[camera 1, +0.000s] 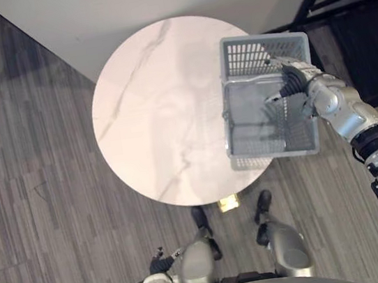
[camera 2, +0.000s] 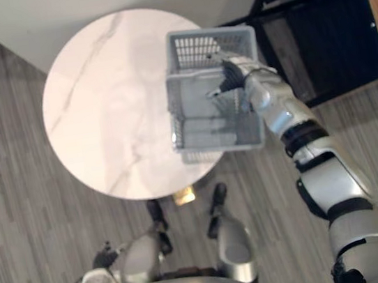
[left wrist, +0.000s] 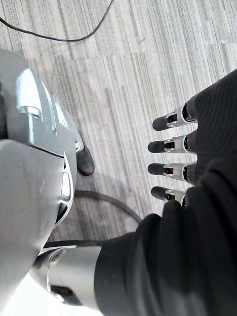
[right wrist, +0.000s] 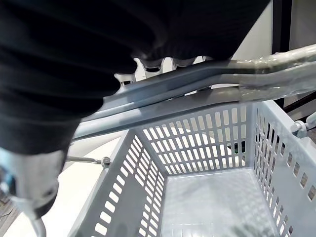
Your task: Pick vegetable in the basket
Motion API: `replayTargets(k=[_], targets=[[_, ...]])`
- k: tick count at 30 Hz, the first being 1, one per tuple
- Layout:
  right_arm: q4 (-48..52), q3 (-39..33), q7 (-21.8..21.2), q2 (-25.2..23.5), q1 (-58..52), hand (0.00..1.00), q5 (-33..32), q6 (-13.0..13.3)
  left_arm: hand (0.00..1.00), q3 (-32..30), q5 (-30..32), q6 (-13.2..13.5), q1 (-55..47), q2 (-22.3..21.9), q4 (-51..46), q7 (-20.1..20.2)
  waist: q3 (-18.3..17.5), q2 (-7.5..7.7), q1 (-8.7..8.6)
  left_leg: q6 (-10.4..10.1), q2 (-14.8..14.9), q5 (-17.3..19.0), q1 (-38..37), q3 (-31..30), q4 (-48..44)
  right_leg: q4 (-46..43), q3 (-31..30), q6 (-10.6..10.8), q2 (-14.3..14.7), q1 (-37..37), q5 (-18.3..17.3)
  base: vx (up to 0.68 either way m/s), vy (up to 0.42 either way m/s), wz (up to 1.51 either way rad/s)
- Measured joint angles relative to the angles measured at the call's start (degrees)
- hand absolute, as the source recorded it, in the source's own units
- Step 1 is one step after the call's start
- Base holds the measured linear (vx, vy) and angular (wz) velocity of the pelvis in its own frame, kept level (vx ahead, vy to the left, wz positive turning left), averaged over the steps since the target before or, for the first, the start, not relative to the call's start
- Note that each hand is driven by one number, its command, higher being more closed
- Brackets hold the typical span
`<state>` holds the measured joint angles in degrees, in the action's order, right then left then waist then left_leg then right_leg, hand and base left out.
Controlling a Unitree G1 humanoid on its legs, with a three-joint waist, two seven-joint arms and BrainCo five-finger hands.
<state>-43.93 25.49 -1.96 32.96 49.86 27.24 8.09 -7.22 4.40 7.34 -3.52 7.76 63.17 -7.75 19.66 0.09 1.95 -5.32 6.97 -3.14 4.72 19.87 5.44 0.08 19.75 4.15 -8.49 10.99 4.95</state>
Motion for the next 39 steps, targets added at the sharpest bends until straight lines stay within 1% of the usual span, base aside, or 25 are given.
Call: replayTargets(k=[1,2,4,10,16,18,20,22,24,27,29,30,33,35,37,39], targets=[[0.0,0.0,0.1,0.0,0.3,0.00,0.0,0.0,0.00,0.0,-0.9,0.0,0.0,0.0,0.0,0.0,0.3,0.00,-0.03,0.0,0.0,0.0,0.0,0.0,0.0,0.0,0.0,0.0,0.0,0.0,0.0,0.00,0.000,0.00],[0.0,0.0,0.1,-0.1,0.5,1.00,0.0,0.0,0.00,0.0,-1.2,0.0,0.0,0.0,-0.1,-0.1,0.6,0.01,-0.07,0.1,0.0,0.0,0.0,0.0,0.0,0.0,0.0,0.0,0.0,0.0,0.0,0.00,0.000,0.00],[-0.3,-0.3,0.3,-0.1,1.3,1.00,0.0,0.0,0.00,0.0,-1.9,0.0,0.0,0.0,-0.1,-0.2,1.4,-0.08,-0.05,0.0,0.0,-0.2,0.0,-0.1,0.0,0.0,0.1,0.0,0.0,0.0,0.0,0.00,0.000,0.00],[-2.1,-0.4,0.3,-0.2,2.6,1.00,1.1,-0.1,0.00,0.0,-2.0,0.0,0.0,0.0,-0.2,-0.5,2.0,-0.21,0.09,0.0,0.0,-0.2,0.1,-0.2,0.0,0.0,0.2,0.0,0.0,0.0,0.0,0.00,0.000,0.00],[-4.6,-1.4,0.7,-0.2,3.0,1.00,2.1,0.0,0.00,0.2,-2.0,0.0,0.0,0.0,-0.4,-0.5,2.1,-0.43,0.54,0.0,-0.1,-0.3,0.2,-0.4,0.0,0.0,0.4,0.0,-0.1,0.0,0.0,0.00,0.000,0.01],[-6.0,-2.0,1.5,-0.2,3.1,1.00,2.4,0.1,0.00,0.3,-2.0,0.0,0.0,0.0,-0.4,-0.6,2.2,-0.48,0.69,0.0,-0.1,-0.4,0.3,-0.7,0.0,0.0,0.7,0.0,-0.1,-0.1,0.0,0.00,0.000,0.05],[-6.7,-2.2,1.5,-0.1,3.2,1.00,4.2,0.1,0.00,0.4,-2.0,0.0,0.0,0.0,-0.4,-0.6,2.2,-0.48,0.84,-0.1,-0.1,-0.5,0.3,-1.2,0.0,-0.1,0.9,0.0,-0.1,-0.3,0.0,0.01,-0.005,0.08],[-7.1,-2.2,1.5,-0.1,3.2,1.00,4.7,0.1,0.00,0.6,-2.0,0.0,0.0,0.0,-0.4,-0.6,2.2,-0.48,0.90,-0.1,-0.1,-0.6,0.4,-1.4,0.0,-0.1,1.1,0.0,-0.1,-0.3,0.0,0.02,-0.005,0.06],[-7.3,-1.5,1.5,0.2,3.2,1.00,6.4,0.2,0.00,0.7,-1.9,0.0,0.0,0.0,-0.4,-0.5,2.2,-0.47,1.35,0.0,-0.1,-0.6,0.3,-1.5,0.0,-0.2,1.1,0.0,-0.2,-0.4,0.0,0.00,0.000,0.00],[-6.5,1.0,0.7,1.2,3.0,1.00,6.3,0.6,0.00,0.8,-1.8,0.0,0.0,0.0,-0.4,-0.5,2.2,-0.45,1.39,0.0,0.0,-0.6,0.0,-1.5,0.0,-0.2,1.1,0.0,-0.2,-0.7,0.0,0.01,0.000,0.01],[-2.8,4.4,-1.1,2.7,1.3,1.00,6.2,1.5,0.00,1.3,-1.7,-0.2,0.0,0.3,-0.4,-0.5,2.1,-0.38,1.34,0.0,0.0,-0.6,-0.7,-1.6,0.0,-0.2,1.0,0.0,-0.1,-1.5,0.0,0.02,0.000,0.00],[-1.4,4.8,-1.3,3.0,0.4,1.00,6.2,1.8,0.00,1.3,-1.5,-0.2,0.0,0.4,-0.4,-0.5,2.1,-0.33,1.34,0.0,0.0,-0.6,-1.0,-1.6,0.0,-0.2,1.0,0.0,-0.1,-1.8,0.0,0.03,-0.001,0.01],[6.0,8.5,-2.9,3.9,-4.3,1.00,6.1,2.9,0.00,1.3,-0.8,-0.4,0.0,1.1,-0.4,-0.4,1.7,0.42,1.25,-0.1,0.2,-0.6,-2.1,-1.7,0.0,-0.3,0.7,0.0,0.0,-2.8,0.0,0.02,-0.002,-0.02],[11.8,11.8,-4.6,4.5,-7.7,1.00,5.9,4.0,0.00,1.2,-0.8,-0.5,0.0,1.6,-0.3,-0.2,1.2,1.26,1.03,-0.1,0.3,-0.6,-2.8,-1.6,0.0,-0.2,0.4,0.0,0.1,-3.4,0.0,0.00,-0.004,-0.02],[14.9,13.8,-5.6,5.1,-9.8,1.00,5.8,4.9,0.00,0.8,-0.8,-0.6,-0.2,1.6,-0.3,-0.2,0.6,1.87,0.99,-0.1,0.4,-0.5,-3.3,-1.5,0.0,-0.2,0.2,0.0,0.2,-3.9,0.0,0.00,-0.003,-0.02],[19.9,16.1,-7.2,6.8,-12.6,1.00,4.0,6.4,0.00,0.0,-0.7,-0.8,-0.4,1.8,-0.1,0.1,-0.8,3.14,0.83,-0.2,0.5,-0.4,-3.8,-1.4,0.0,-0.1,-0.2,0.1,0.3,-4.4,-0.1,-0.01,-0.007,-0.04]])
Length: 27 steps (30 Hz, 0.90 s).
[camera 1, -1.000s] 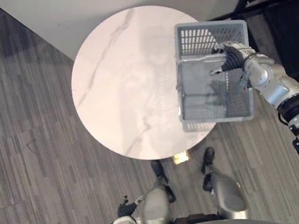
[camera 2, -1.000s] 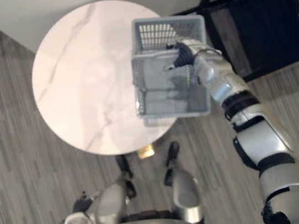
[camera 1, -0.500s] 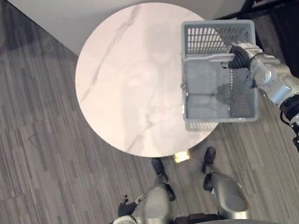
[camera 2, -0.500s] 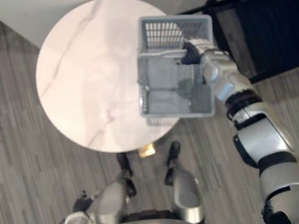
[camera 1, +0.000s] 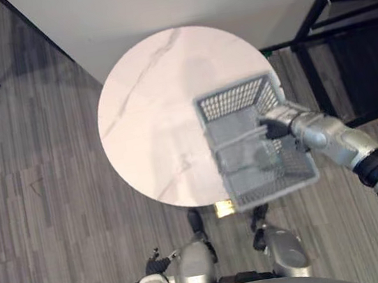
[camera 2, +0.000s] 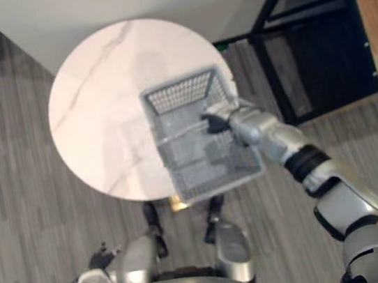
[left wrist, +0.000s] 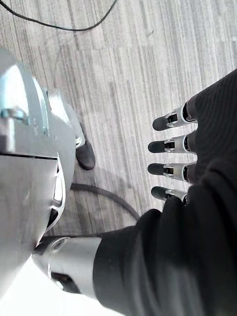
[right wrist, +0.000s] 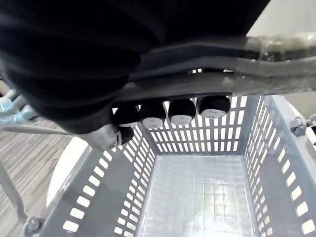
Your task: Pick vegetable in the basket
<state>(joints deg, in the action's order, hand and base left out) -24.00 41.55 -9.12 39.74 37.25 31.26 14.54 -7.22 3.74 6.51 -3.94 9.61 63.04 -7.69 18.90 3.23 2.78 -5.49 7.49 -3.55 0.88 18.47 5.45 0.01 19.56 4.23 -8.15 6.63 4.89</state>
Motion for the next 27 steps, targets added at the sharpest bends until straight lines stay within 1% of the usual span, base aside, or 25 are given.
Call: replayTargets(k=[1,2,4,5,7,9,13,14,17,19,25,26,27], targets=[[1.4,0.3,-0.2,0.5,-0.5,1.00,-0.3,0.2,0.00,-0.1,0.2,-0.2,0.0,0.2,0.3,0.1,-0.4,0.37,-0.14,0.0,0.0,0.0,0.0,0.1,0.0,0.1,-0.2,0.0,0.0,0.0,0.0,-0.02,-0.009,-0.08],[4.2,0.6,-0.4,1.6,-1.2,1.00,-1.1,0.8,0.00,-0.6,1.1,-0.5,-0.3,0.8,0.7,0.2,-1.4,1.10,-0.62,0.0,0.1,0.0,-0.1,0.3,0.0,0.2,-0.6,0.0,0.2,0.0,0.0,-0.01,-0.012,-0.12],[9.4,0.6,-2.0,4.7,-2.6,1.00,-3.8,1.3,0.00,-1.7,1.6,-0.6,-0.8,1.5,1.0,0.6,-3.1,1.90,-0.94,0.0,0.3,0.0,-0.6,1.2,0.0,0.3,-1.4,0.0,0.4,0.0,0.1,0.00,-0.018,-0.19],[12.1,0.6,-2.5,6.9,-3.3,1.00,-5.4,1.6,0.00,-2.3,1.6,-0.8,-1.0,1.8,1.4,0.7,-3.8,2.04,-1.07,0.0,0.4,0.0,-1.2,1.4,0.0,0.3,-1.6,0.0,0.5,-0.4,0.1,0.01,-0.017,-0.12],[14.9,0.4,-2.6,9.5,-4.3,1.00,-6.6,2.0,0.00,-2.3,1.6,-0.9,-1.0,1.9,2.1,0.8,-5.1,2.00,-1.30,0.0,0.5,0.0,-1.2,1.4,0.1,0.4,-1.7,0.0,0.7,-0.4,0.1,0.01,-0.016,-0.06],[18.1,-1.3,-2.6,12.2,-6.4,1.00,-7.1,2.2,0.00,-2.7,1.7,-0.9,-1.1,1.8,2.7,1.3,-6.9,1.98,-1.62,0.0,0.8,0.0,-1.3,1.5,0.3,0.9,-2.0,0.0,1.1,-0.5,0.3,0.02,-0.033,-0.06],[22.9,-6.0,-2.6,14.8,-9.8,1.00,-8.5,2.5,0.00,-4.3,2.1,-1.0,-1.6,1.8,2.9,1.5,-7.9,1.94,-2.03,-0.2,1.4,0.2,-2.1,1.9,0.4,1.1,-2.8,0.0,1.8,-1.1,0.3,0.01,-0.030,-0.10],[24.0,-6.9,-2.6,15.8,-10.5,1.00,-9.0,2.8,0.00,-4.5,2.2,-1.0,-2.2,1.8,2.9,1.6,-8.4,1.88,-2.56,-0.3,1.5,0.2,-2.1,2.0,0.4,1.1,-2.8,0.0,1.9,-1.1,0.3,0.01,-0.020,-0.03],[25.4,-8.6,-2.5,17.3,-12.9,1.00,-9.8,3.3,0.00,-4.5,2.5,-1.3,-3.3,1.8,3.0,1.8,-9.7,1.64,-2.75,-0.4,1.8,0.2,-2.2,2.5,0.4,1.6,-3.2,0.0,2.0,-1.1,0.3,0.03,-0.011,-0.08],[25.7,-9.3,-2.5,18.1,-14.1,1.00,-9.8,3.6,0.00,-4.5,3.4,-1.6,-3.2,1.8,3.0,1.9,-10.1,1.55,-2.73,-0.5,1.9,0.2,-2.2,2.8,0.4,2.0,-3.5,-0.4,2.2,-1.1,0.5,0.03,-0.013,-0.09],[25.7,-9.8,-2.5,18.7,-18.0,1.00,-9.7,3.8,0.00,-4.5,3.7,-1.7,-3.5,1.6,3.0,1.9,-10.4,1.46,-2.82,-0.9,2.2,0.6,-4.1,3.4,0.0,1.7,-4.3,-0.4,2.8,-2.3,0.5,0.03,-0.015,-0.08],[25.7,-10.0,-2.5,18.7,-18.9,1.00,-9.7,4.2,0.00,-4.5,3.7,-1.7,-3.5,1.5,3.0,1.9,-10.5,1.53,-2.80,-1.0,2.3,1.0,-4.2,3.8,-0.5,0.8,-4.6,-0.7,2.8,-2.0,0.3,0.02,0.010,-0.29],[25.7,-10.3,-2.3,18.5,-19.8,1.00,-9.4,4.6,0.00,-4.4,3.6,-1.7,-3.5,1.4,3.0,1.9,-10.4,1.86,-2.50,-1.1,2.9,3.2,-3.1,4.6,-4.2,-1.8,-6.2,-0.7,2.6,-0.7,-0.6,0.01,0.015,-0.36]])
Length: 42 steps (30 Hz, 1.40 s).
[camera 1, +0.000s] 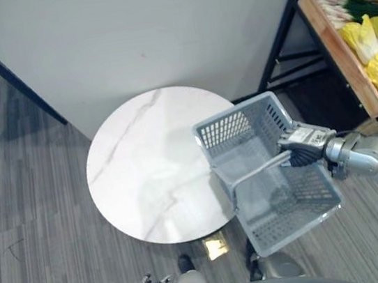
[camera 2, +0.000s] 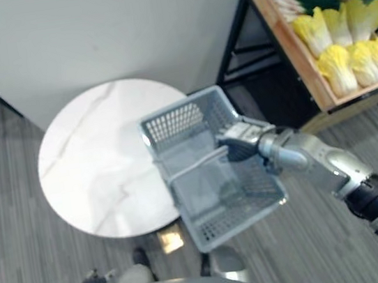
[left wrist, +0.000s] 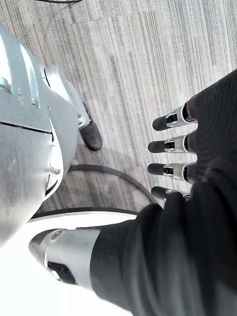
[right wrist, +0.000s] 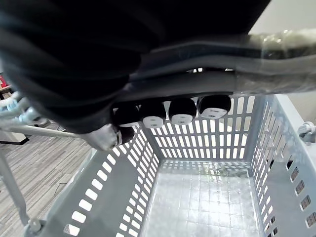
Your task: Pick vegetable in the basket
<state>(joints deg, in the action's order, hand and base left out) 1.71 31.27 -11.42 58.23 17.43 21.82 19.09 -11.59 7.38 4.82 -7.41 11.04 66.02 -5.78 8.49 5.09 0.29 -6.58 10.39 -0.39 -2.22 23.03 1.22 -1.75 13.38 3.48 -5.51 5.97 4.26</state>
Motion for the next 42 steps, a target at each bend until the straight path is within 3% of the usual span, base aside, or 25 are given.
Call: replayTargets(k=[2,5,7,9,10,11,12,14,17,19,20,21,22,24,26,29,31,32,33,36,39,40,42], targets=[[0.1,-1.4,0.4,-0.2,-2.5,1.00,0.6,0.4,0.00,0.2,-0.1,0.0,-0.2,-0.2,-0.1,-0.1,0.1,-0.14,-0.20,0.0,0.9,3.4,0.8,0.5,-5.9,-3.7,-1.6,0.1,-0.4,0.7,-1.6,-0.01,0.020,-0.34],[0.5,-5.3,0.9,-0.3,-6.9,1.00,0.7,0.4,0.00,1.5,0.2,0.0,0.3,-0.1,-0.6,-0.1,0.3,0.11,-0.91,0.1,1.1,5.2,0.8,1.7,-8.8,-4.7,-3.6,0.3,-0.8,1.0,-1.5,-0.05,0.060,-0.33],[1.3,-9.3,1.1,-0.4,-9.9,1.00,0.9,0.1,0.00,3.4,0.2,0.0,1.3,0.0,-0.8,0.0,0.3,0.59,-1.85,0.9,0.6,7.1,3.3,3.5,-12.4,-5.5,-6.3,1.6,-1.8,4.0,-0.6,-0.17,0.150,-0.56],[3.6,-11.3,2.2,-0.8,-11.2,1.00,3.1,-1.1,0.00,4.0,0.2,0.0,1.5,0.9,-2.2,0.1,0.7,2.80,-2.48,3.2,-1.6,9.1,7.3,5.2,-16.5,-2.2,-9.8,4.3,-3.2,8.1,0.2,-0.25,0.182,-1.03],[3.7,-11.2,2.2,-0.8,-11.5,1.00,3.4,-1.5,0.00,4.4,0.2,0.0,1.4,0.8,-2.1,0.2,0.3,1.13,-2.78,4.1,-1.1,9.0,7.0,6.5,-14.6,0.4,-7.0,4.5,-3.0,7.4,-1.3,-0.25,0.127,-1.30],[3.6,-10.5,2.2,-1.2,-11.2,1.00,4.8,-2.0,0.00,4.9,0.2,0.0,1.7,0.4,-2.1,0.3,1.0,-0.20,-2.64,5.4,1.0,7.9,6.4,11.5,-12.8,-4.6,0.5,-1.4,-3.9,9.4,-3.4,-0.20,0.119,-1.49],[3.4,-9.7,2.2,-1.2,-10.4,1.00,5.1,-1.8,0.00,4.9,0.2,0.0,1.8,0.4,-2.0,0.5,1.9,-1.31,-2.10,5.5,3.2,7.9,5.3,14.8,-12.7,-17.1,7.3,-6.1,-5.3,10.9,-4.9,-0.22,0.144,-1.56],[1.8,-8.3,2.2,-1.2,-9.0,1.00,5.3,-1.0,0.00,5.3,0.0,0.0,1.4,0.6,-1.1,0.5,1.9,-0.95,-1.60,5.9,3.9,7.5,2.2,19.5,-11.8,-27.0,14.4,-7.4,-9.3,6.8,-6.2,-0.07,0.101,-1.30],[-0.4,-6.0,2.2,-2.5,-4.2,1.00,6.6,0.0,0.00,6.8,-0.4,0.0,1.4,1.2,-0.7,0.8,1.1,0.20,-0.05,5.9,6.3,7.6,-0.1,28.9,-13.4,-32.5,16.7,-7.7,-14.7,1.8,-7.1,-0.08,-0.034,-1.59],[-0.5,-5.3,2.2,-3.5,-2.3,1.00,7.6,0.0,0.00,6.7,-0.9,0.0,1.4,1.2,-0.4,1.0,0.3,1.15,0.29,5.9,8.6,7.6,0.0,33.6,-16.2,-30.8,16.6,-6.3,-17.4,0.8,-6.1,-0.08,-0.217,-1.58],[-0.6,-4.6,2.4,-3.5,-1.3,1.00,8.2,-0.1,0.00,6.7,-1.7,0.0,1.7,1.5,-0.1,1.1,-0.1,1.23,0.47,5.5,10.6,7.1,0.0,36.1,-17.8,-27.3,17.0,-5.4,-15.6,1.1,-6.5,-0.13,-0.374,-1.49],[-0.6,-4.3,2.5,-3.4,-0.9,1.00,8.9,-0.3,0.00,6.7,-1.7,-0.1,1.9,1.1,0.2,1.1,-0.5,0.12,0.66,4.9,11.3,6.4,0.0,36.8,-17.7,-25.4,17.9,-5.2,-14.1,1.1,-6.4,-0.17,-0.412,-1.71],[-0.4,-3.9,2.9,-3.3,-0.7,1.00,10.3,-0.6,0.00,6.7,-1.7,-0.2,2.0,-0.1,1.3,1.2,-1.7,-1.81,0.84,4.2,12.5,3.1,-0.6,40.3,-15.3,-19.1,18.5,-4.1,-10.5,1.3,-6.6,-0.19,-0.406,-1.33],[-0.4,-3.8,3.1,-3.1,-0.8,1.00,11.4,-1.2,0.00,6.7,-1.7,-0.4,2.7,-0.3,2.0,1.3,-1.9,-2.46,0.54,3.9,13.6,1.2,-1.4,42.8,-15.9,-15.2,18.4,-2.3,-8.4,1.0,-7.8,-0.15,-0.326,-1.02],[-0.4,-3.7,3.1,-3.1,-0.9,1.00,11.9,-1.3,0.00,6.6,-1.6,-0.4,2.7,-0.9,2.2,1.3,-1.9,-3.59,-0.29,3.7,15.6,0.1,-2.0,44.0,-17.7,-10.9,17.9,-2.4,-5.4,-0.7,-7.8,-0.07,-0.252,-0.51],[-0.4,-3.8,3.2,-3.0,-3.8,1.00,11.9,-1.3,0.00,5.3,-1.3,-0.5,2.6,-0.9,2.2,1.5,-1.9,-4.23,-1.80,3.6,21.3,-4.1,-2.0,41.4,-24.6,-4.3,17.0,-3.1,-1.1,-4.3,-7.3,-0.06,-0.271,-0.37],[-0.4,-3.7,3.2,-3.0,-5.9,1.00,11.9,-1.0,0.00,4.8,-1.2,-0.3,2.1,-0.9,2.2,1.4,-1.6,-3.90,-1.27,3.4,23.1,-7.8,-0.2,32.4,-30.4,-3.3,13.1,-3.8,-0.3,-5.5,-7.2,-0.06,-0.144,-0.78],[-0.5,-3.3,3.2,-3.0,-6.0,1.00,11.9,-1.0,0.00,4.5,-1.4,0.2,1.4,-1.3,1.8,1.1,-1.3,-3.38,-1.17,-0.3,19.1,-2.2,2.6,19.7,-31.4,-3.0,10.0,-4.1,-1.0,-5.3,-7.0,-0.05,-0.074,-1.22],[-0.5,-2.7,3.2,-3.0,-6.0,1.00,11.9,-1.0,0.00,4.5,-1.7,0.3,1.1,-1.8,1.6,1.0,-1.3,-3.48,-0.82,-1.3,14.0,2.2,3.7,9.6,-30.7,-2.2,6.6,-4.1,-1.1,-5.2,-6.6,-0.03,-0.014,-1.38],[-0.5,-0.9,3.3,-3.0,-6.0,1.00,11.9,-0.2,0.00,4.4,-1.7,1.1,-0.2,-2.2,1.6,1.0,-1.0,-4.15,0.04,-1.1,5.9,8.5,3.3,-3.6,-23.1,0.4,-0.4,-4.7,1.5,-5.1,-5.5,0.00,0.036,-1.52],[-0.5,-0.7,3.4,-3.0,-5.8,1.00,11.9,0.0,0.00,4.5,-1.6,1.4,-0.8,-2.7,1.1,1.1,-1.2,-5.20,0.06,0.0,2.7,8.5,3.3,-9.0,-15.3,0.8,-3.6,-4.2,3.9,-4.1,-4.4,-0.02,0.112,-1.05],[-0.5,0.0,3.8,-3.0,-5.7,1.00,11.9,0.0,0.00,4.5,-1.5,1.4,-0.9,-2.6,1.1,1.1,-1.5,-5.27,-0.09,1.0,2.2,9.1,1.9,-9.2,-12.9,1.1,-5.1,-3.5,4.4,-3.6,-3.9,0.03,0.140,-0.70],[-0.6,0.8,3.9,-2.8,-4.1,1.00,11.9,0.1,0.00,4.5,-1.2,1.8,-0.7,-2.6,1.0,1.0,-1.2,-4.39,0.05,1.1,0.6,9.1,2.1,-8.7,-10.3,4.6,-5.6,-1.0,3.2,-3.0,-0.9,0.07,0.166,-0.46]])
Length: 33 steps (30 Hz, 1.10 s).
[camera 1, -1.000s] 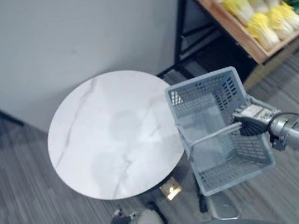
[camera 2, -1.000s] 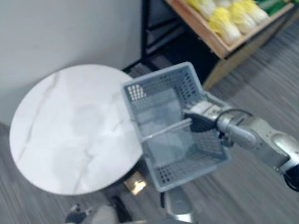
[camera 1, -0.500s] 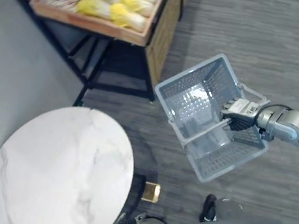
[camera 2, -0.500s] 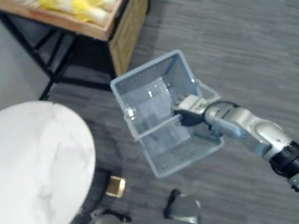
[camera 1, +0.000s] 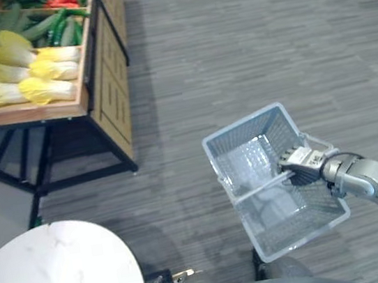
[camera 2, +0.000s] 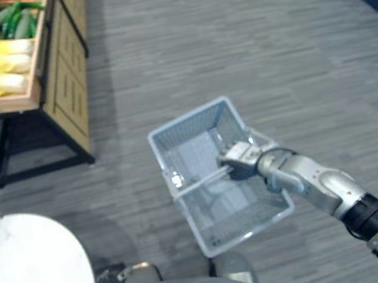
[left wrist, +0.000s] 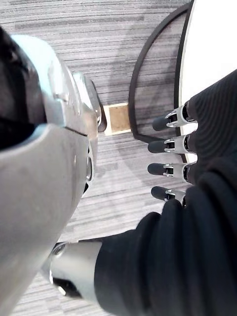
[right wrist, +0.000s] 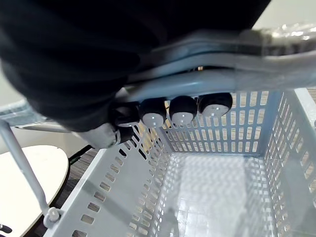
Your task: Pick vegetable in the basket
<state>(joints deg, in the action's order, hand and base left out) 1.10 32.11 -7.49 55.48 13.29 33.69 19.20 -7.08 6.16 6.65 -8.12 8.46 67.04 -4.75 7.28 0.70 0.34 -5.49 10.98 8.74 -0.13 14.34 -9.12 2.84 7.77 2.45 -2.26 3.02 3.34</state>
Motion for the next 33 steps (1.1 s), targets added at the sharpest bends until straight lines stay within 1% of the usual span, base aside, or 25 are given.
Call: replayTargets(k=[1,3,4,6,9,10,11,12,13,14,16,17,19,21,23,24,25,26,27,28,29,30,31,32,33], targets=[[-0.1,0.0,0.0,0.0,0.3,1.00,0.0,0.2,0.00,0.0,0.6,0.1,0.1,0.0,-0.1,0.0,0.1,0.25,0.12,0.0,-0.5,0.0,0.0,0.2,0.0,0.9,-0.1,0.1,-0.4,-0.3,1.0,0.03,0.147,-0.10],[-0.6,0.0,0.0,0.0,0.4,1.00,-0.1,0.9,0.00,0.8,1.9,0.2,0.1,-0.1,-1.0,0.1,0.2,-0.32,0.19,0.0,-1.5,0.0,-0.2,0.0,0.3,1.9,0.2,0.3,-1.3,-1.1,1.6,0.01,0.089,0.12],[-1.3,0.0,0.0,0.0,0.3,1.00,-0.2,1.6,0.00,1.9,2.1,0.2,0.0,-0.2,-1.0,0.2,0.2,-1.22,0.14,0.0,-2.1,0.0,-0.6,-0.7,1.6,2.1,0.8,0.6,-1.6,-1.3,1.8,0.02,0.048,0.19],[-2.0,0.0,0.0,-0.2,-0.2,1.00,-0.3,2.1,0.00,2.7,2.1,0.2,0.0,-0.2,-1.1,0.3,0.2,-1.73,0.31,0.5,-2.6,-0.3,-1.2,-1.2,3.6,2.1,1.3,0.7,-1.8,-1.3,2.0,0.03,0.035,0.17],[-2.3,-0.4,0.8,-0.3,-2.3,1.00,-0.2,1.8,0.00,3.5,2.1,0.2,0.1,-0.1,-1.4,0.4,0.4,-1.32,1.44,1.3,-3.5,-0.6,-2.2,-1.7,5.2,-0.1,1.5,0.7,-2.3,-0.5,1.0,0.04,0.043,0.05],[-2.4,-0.4,0.8,-0.3,-2.4,1.00,-0.2,1.7,0.00,3.8,2.1,0.2,0.1,-0.1,-1.3,0.4,0.4,-1.23,1.42,1.9,-3.7,-0.3,-2.1,-1.8,5.1,-2.5,1.4,0.8,-2.6,0.5,-0.2,0.01,0.086,0.00],[-2.8,-1.6,0.8,-1.4,-3.1,1.00,-0.2,1.3,0.00,4.6,2.1,0.2,0.4,0.1,-1.3,0.4,0.8,-0.59,1.43,2.7,-4.4,0.2,-2.3,-1.9,4.9,-10.4,1.2,1.1,-3.9,3.9,-3.6,-0.01,0.073,0.01],[-3.2,-2.4,0.8,-2.3,-3.5,1.00,-0.1,1.1,0.00,4.6,2.1,0.2,0.6,0.3,-1.2,0.4,1.1,-0.41,1.41,3.0,-4.6,0.6,-2.6,-1.9,4.9,-14.1,1.1,1.4,-4.4,5.5,-4.5,-0.03,0.109,-0.07],[-4.4,-3.1,0.8,-4.0,-3.6,1.00,-0.1,0.5,0.00,4.7,2.1,0.2,0.7,0.4,-1.1,0.3,1.7,-0.38,1.37,3.3,-4.5,1.6,-3.2,-1.6,5.1,-22.1,1.1,1.3,-5.1,8.8,-4.5,-0.08,0.079,-0.08],[-4.4,-4.2,0.8,-5.5,-4.8,1.00,-0.1,-0.2,0.00,4.8,2.1,0.2,0.7,0.9,-1.0,0.2,2.4,0.43,1.27,3.5,-5.0,2.6,-5.1,-1.4,5.1,-30.1,1.1,1.1,-6.3,11.6,-4.4,-0.07,0.080,-0.08],[-4.5,-5.8,0.8,-7.3,-6.6,1.00,-0.1,-0.4,0.00,4.9,2.1,0.2,0.6,1.7,-1.0,0.1,3.6,0.91,1.17,4.5,-5.5,3.5,-7.5,-1.7,5.0,-37.1,0.8,0.6,-8.2,13.8,-3.8,0.01,0.075,0.03],[-4.6,-7.2,0.9,-9.2,-7.2,1.00,0.0,-0.4,0.00,5.0,2.1,0.0,0.8,2.5,-1.0,0.1,3.7,1.26,0.44,5.0,-5.3,3.9,-8.3,-2.2,5.0,-39.7,1.2,0.0,-8.7,15.0,-4.6,0.10,0.073,0.14],[-4.6,-7.9,1.0,-10.4,-7.3,1.00,-0.3,-0.1,0.00,5.6,2.1,-0.7,1.1,3.1,-0.9,0.2,3.8,1.47,-0.57,5.1,-4.5,4.2,-8.1,-2.7,5.0,-34.8,2.1,-0.6,-8.0,16.4,-5.5,0.12,0.027,0.12],[-4.8,-9.2,1.1,-11.4,-7.4,1.00,-0.2,0.3,0.00,5.6,2.2,-0.8,1.8,3.0,-1.0,0.2,4.3,0.82,-1.04,4.6,-3.3,5.0,-7.9,-3.2,5.2,-21.7,3.4,1.2,-6.8,16.8,-3.9,0.27,-0.053,0.14],[-4.8,-11.0,1.8,-11.5,-7.4,1.00,-0.3,0.3,0.00,5.6,3.8,-1.0,2.9,3.0,-1.1,0.2,4.8,1.43,-2.03,3.2,-3.4,6.4,-8.9,-4.9,5.9,-5.9,2.7,4.8,-7.4,16.7,-0.2,0.41,-0.142,0.38],[-4.8,-11.6,2.0,-11.5,-7.4,1.00,-0.3,0.3,0.00,5.6,3.9,-1.0,3.4,3.0,-1.1,0.2,5.1,1.63,-2.08,2.6,-3.5,7.0,-9.5,-5.4,6.0,-3.8,2.6,5.0,-7.8,16.9,-0.1,0.43,-0.201,0.51],[-4.9,-12.3,2.1,-11.5,-7.4,1.00,-0.2,0.0,0.00,5.5,4.1,-1.0,3.9,3.1,-1.1,0.2,5.4,2.20,-2.23,1.3,-3.4,8.6,-11.0,-6.6,6.1,-2.8,2.3,5.0,-8.3,17.3,-0.1,0.47,-0.267,0.63],[-5.2,-13.5,2.1,-11.2,-8.0,1.00,-0.1,-0.4,0.00,5.5,4.1,-1.0,3.9,3.1,-1.1,0.2,5.4,1.94,-2.68,-0.2,-2.1,10.6,-12.8,-8.0,6.1,-5.6,1.4,3.9,-8.1,17.6,4.2,0.51,-0.300,0.67],[-5.8,-14.1,2.1,-10.9,-8.2,1.00,0.0,-0.6,0.00,5.7,4.2,-1.0,4.0,2.3,-1.1,0.1,5.2,0.07,-2.78,-0.1,-0.3,11.2,-13.4,-9.1,6.2,-8.8,1.8,3.6,-6.8,18.1,5.2,0.57,-0.318,0.61],[-6.7,-15.0,1.9,-10.9,-8.4,1.00,0.0,-1.4,0.00,5.8,4.2,-0.7,4.0,1.2,-0.9,0.5,4.0,-2.54,-2.84,-0.9,2.3,10.1,-12.8,-10.9,3.5,-14.8,3.0,2.1,-4.8,20.3,4.0,0.61,-0.360,0.26],[-7.0,-15.2,1.9,-10.9,-8.3,1.00,0.0,-2.1,0.00,5.6,4.2,-0.4,4.2,0.7,-1.1,0.5,4.1,-2.88,-2.06,-0.8,3.4,8.0,-10.9,-12.0,-1.2,-18.2,3.7,0.9,-3.8,21.0,1.0,0.74,-0.429,0.15],[-7.1,-15.9,1.9,-10.9,-8.3,1.00,-0.1,-2.5,0.00,5.6,5.0,-0.4,4.2,0.3,-1.1,0.5,4.1,-2.90,-1.87,-1.8,4.6,4.5,-6.6,-13.6,-10.8,-19.8,4.5,-0.5,-3.3,19.7,-1.0,0.64,-0.384,0.02],[-7.2,-16.4,1.9,-10.9,-8.3,1.00,0.0,-2.7,0.00,5.3,5.4,-0.5,4.2,0.3,-1.1,0.6,4.1,-2.89,-1.99,-1.3,5.5,0.3,-2.9,-14.7,-19.6,-20.3,5.3,-1.2,-2.7,17.7,-3.2,0.67,-0.332,0.19],[-7.3,-16.7,1.9,-10.8,-8.3,1.00,0.0,-2.8,0.00,5.0,5.5,-0.5,4.1,0.7,-1.6,0.6,4.2,-2.87,-1.85,-0.6,6.4,-7.2,0.5,-15.9,-27.9,-19.8,6.1,-1.9,-1.9,14.4,-5.0,0.68,-0.283,0.18],[-7.4,-16.9,2.0,-10.8,-8.3,1.00,-0.1,-3.0,0.00,5.0,5.6,-0.5,3.9,0.7,-2.1,0.6,4.5,-2.52,-1.08,-0.2,6.8,-12.8,3.5,-16.7,-37.9,-18.0,6.3,-2.6,-1.1,9.1,-6.9,0.65,-0.259,0.09]])
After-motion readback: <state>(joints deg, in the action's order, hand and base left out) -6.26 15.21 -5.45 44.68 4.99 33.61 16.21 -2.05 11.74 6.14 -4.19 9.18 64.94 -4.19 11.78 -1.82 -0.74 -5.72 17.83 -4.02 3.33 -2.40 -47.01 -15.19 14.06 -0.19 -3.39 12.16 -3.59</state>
